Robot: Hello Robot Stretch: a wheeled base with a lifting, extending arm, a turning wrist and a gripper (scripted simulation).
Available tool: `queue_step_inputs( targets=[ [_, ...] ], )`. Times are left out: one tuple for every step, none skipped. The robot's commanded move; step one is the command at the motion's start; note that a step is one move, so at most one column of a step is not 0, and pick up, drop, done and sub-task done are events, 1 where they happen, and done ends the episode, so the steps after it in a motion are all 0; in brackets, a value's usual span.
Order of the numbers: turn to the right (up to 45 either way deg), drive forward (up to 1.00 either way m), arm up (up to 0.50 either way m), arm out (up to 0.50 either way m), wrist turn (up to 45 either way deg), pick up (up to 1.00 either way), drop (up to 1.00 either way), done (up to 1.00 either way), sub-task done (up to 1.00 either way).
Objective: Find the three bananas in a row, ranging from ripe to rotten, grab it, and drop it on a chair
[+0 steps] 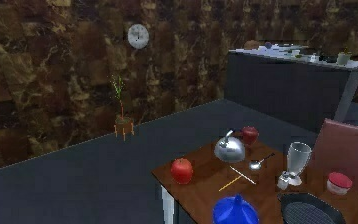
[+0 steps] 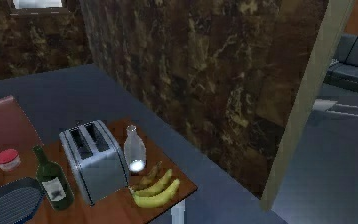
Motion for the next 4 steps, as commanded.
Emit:
queue_step_inputs(
  targets=[
    [0.0, 0.0, 0.5, 0.0, 0.0, 0.0, 0.0, 0.0, 0.0],
    [0.0, 0.0, 0.26, 0.0, 0.0, 0.0, 0.0, 0.0, 0.0],
    [0.0, 0.0, 0.0, 0.26, 0.0, 0.0, 0.0, 0.0, 0.0],
    [0.0, 0.0, 0.0, 0.0, 45.0, 0.0, 0.0, 0.0, 0.0]
  ],
)
